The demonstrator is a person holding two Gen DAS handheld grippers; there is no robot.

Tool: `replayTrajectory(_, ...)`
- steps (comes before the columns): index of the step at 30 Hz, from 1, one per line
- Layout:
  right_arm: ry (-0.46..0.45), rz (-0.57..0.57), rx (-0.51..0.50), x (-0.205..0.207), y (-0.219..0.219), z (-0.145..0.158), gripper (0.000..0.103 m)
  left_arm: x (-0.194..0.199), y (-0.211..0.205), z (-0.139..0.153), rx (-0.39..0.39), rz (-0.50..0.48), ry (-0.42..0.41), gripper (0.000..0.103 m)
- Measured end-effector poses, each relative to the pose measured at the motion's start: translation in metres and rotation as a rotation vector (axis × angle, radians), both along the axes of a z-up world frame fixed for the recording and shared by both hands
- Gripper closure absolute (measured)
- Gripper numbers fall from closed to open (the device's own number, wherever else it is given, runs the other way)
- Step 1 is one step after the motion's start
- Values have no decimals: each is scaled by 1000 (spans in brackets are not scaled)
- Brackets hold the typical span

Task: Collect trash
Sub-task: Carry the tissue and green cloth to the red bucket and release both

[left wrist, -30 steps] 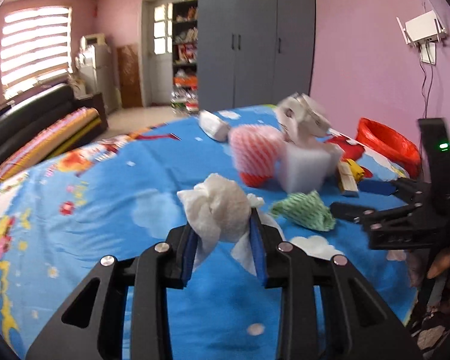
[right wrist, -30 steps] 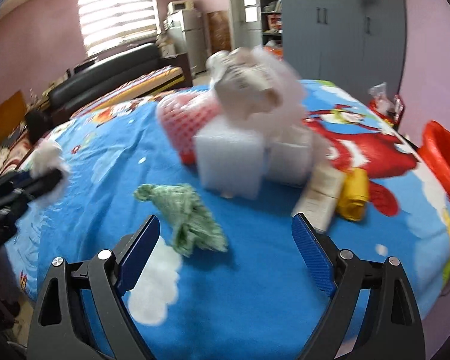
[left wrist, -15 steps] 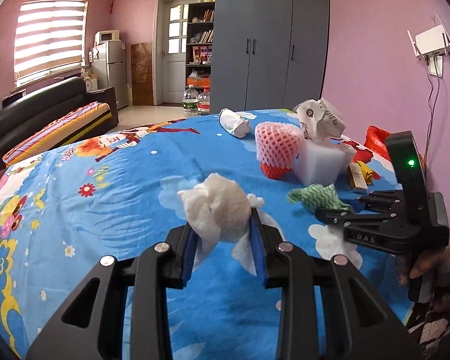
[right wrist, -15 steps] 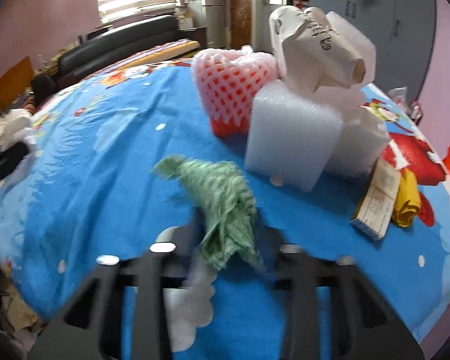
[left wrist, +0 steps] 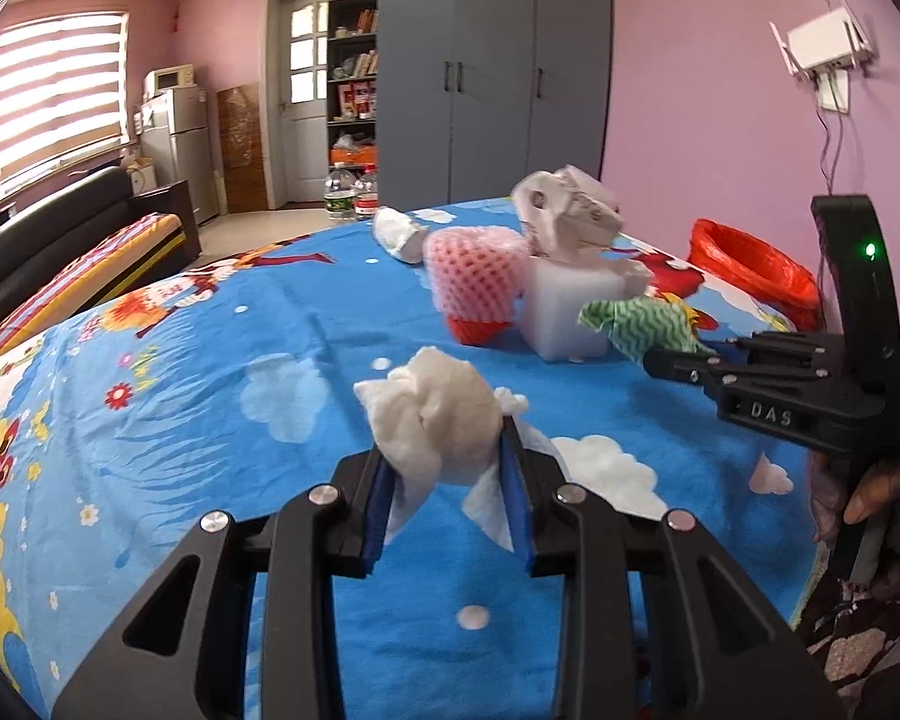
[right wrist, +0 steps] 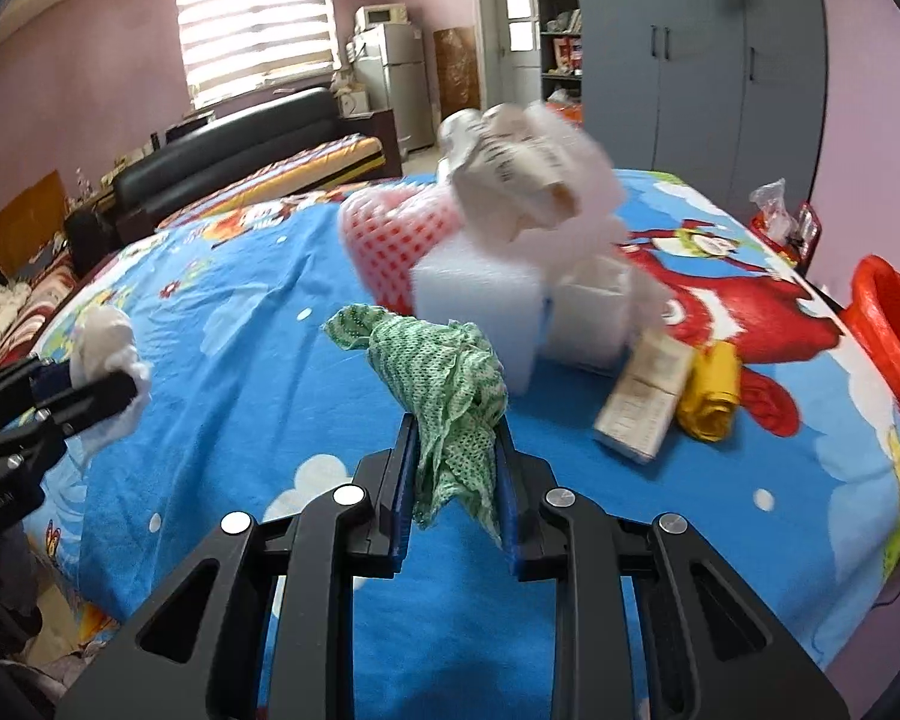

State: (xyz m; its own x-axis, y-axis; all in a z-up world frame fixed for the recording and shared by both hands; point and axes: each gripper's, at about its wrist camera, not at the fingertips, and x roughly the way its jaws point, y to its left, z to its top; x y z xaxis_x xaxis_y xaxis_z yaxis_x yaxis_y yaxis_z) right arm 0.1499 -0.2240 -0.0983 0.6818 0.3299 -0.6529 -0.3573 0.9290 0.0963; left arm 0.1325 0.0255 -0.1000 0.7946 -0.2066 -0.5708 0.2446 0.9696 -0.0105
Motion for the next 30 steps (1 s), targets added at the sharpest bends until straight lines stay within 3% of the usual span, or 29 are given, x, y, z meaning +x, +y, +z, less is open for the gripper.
replayTrajectory(11,-69,-110,71,-17,-60,19,79,11,-60,10,60,-139,0,71)
replayTrajectory(20,-122,-242,89,-27,-122,31,79,36,-126,22,15,-294,10,71)
replayTrajectory(30,-163,-473,78,-21,-213,42,79,91,-218,39,-49,-453,17,71)
